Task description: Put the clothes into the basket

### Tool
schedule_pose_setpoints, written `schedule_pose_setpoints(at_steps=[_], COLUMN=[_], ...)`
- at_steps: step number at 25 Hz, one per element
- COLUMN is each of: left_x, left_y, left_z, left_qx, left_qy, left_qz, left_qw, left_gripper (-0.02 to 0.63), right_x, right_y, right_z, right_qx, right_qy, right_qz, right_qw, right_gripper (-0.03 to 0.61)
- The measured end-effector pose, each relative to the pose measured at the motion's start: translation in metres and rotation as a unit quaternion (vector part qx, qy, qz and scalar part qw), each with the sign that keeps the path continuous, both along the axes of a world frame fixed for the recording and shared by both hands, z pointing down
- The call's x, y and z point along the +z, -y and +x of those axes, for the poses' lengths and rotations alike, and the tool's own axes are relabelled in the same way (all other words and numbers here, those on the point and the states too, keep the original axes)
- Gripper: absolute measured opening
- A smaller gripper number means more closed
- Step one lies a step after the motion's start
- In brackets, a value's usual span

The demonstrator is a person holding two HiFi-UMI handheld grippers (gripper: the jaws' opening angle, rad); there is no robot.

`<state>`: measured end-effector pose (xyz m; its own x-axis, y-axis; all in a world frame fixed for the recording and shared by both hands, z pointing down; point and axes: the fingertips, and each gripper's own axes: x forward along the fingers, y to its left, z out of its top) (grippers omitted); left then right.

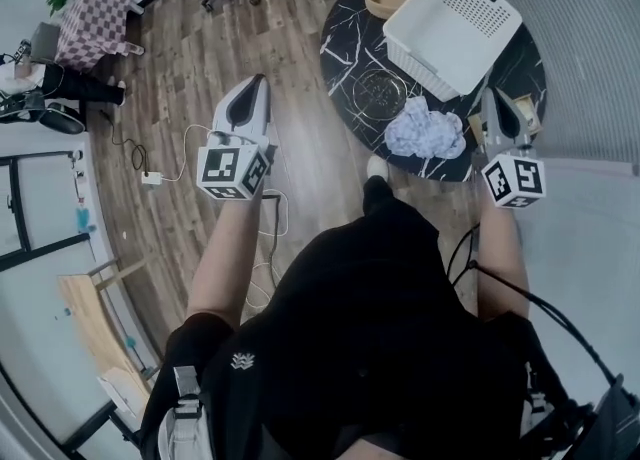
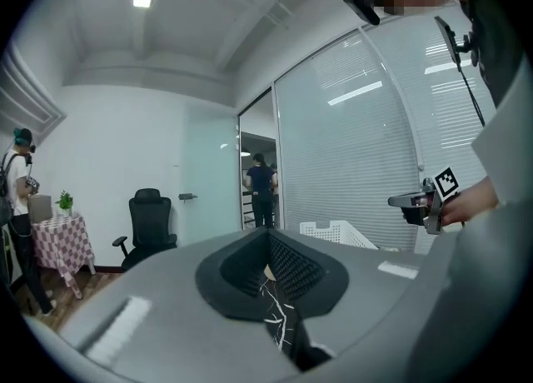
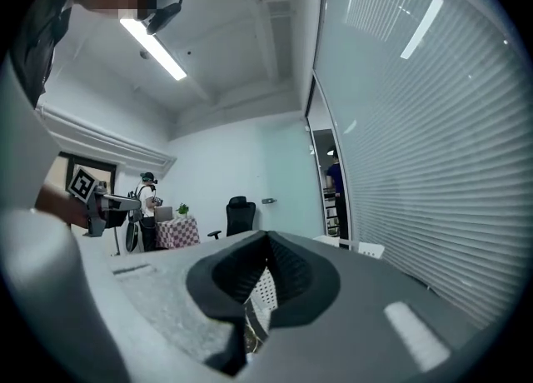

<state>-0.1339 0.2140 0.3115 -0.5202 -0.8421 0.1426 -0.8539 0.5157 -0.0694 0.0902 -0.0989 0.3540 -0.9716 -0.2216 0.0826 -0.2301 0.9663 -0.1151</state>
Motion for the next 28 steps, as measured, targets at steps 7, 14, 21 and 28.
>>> schedule_pose_setpoints(at_steps=[7,14,21,28], left_x=[-0.004,0.008,0.046,0.049], left_y=[0.098,0.171,0.227,0.280], left_z=[-0.052,-0.073,-0.077,-0.097], left_qx=[0.045,0.111,0.211,0.335], left_qy=[0.008,0.003,-0.002,-0.018], left_qz=[-0.009,-0.009,-0.034,-0.021], left_qw=[0.9989,0.9938,0.9770,0.9418], left_gripper=[0.006,0.006,0.006,0.006], right_x=[0.006,0.021,0.040,0.019], right_y=[0.073,0.102,0.106,0.085], right_z=[-0.033,-0.035,-0.013,0.009], right_qx=[0.038,0.080,0.174,0.294], right_qy=[0.002,-0.015,-0.027,-0.035], right_qz=[-0.012,-0.011,-0.022,-0.013], right_qw=[0.999,0.997,0.984,0.955], right_gripper=[0.002,0.002,0.002,0.002])
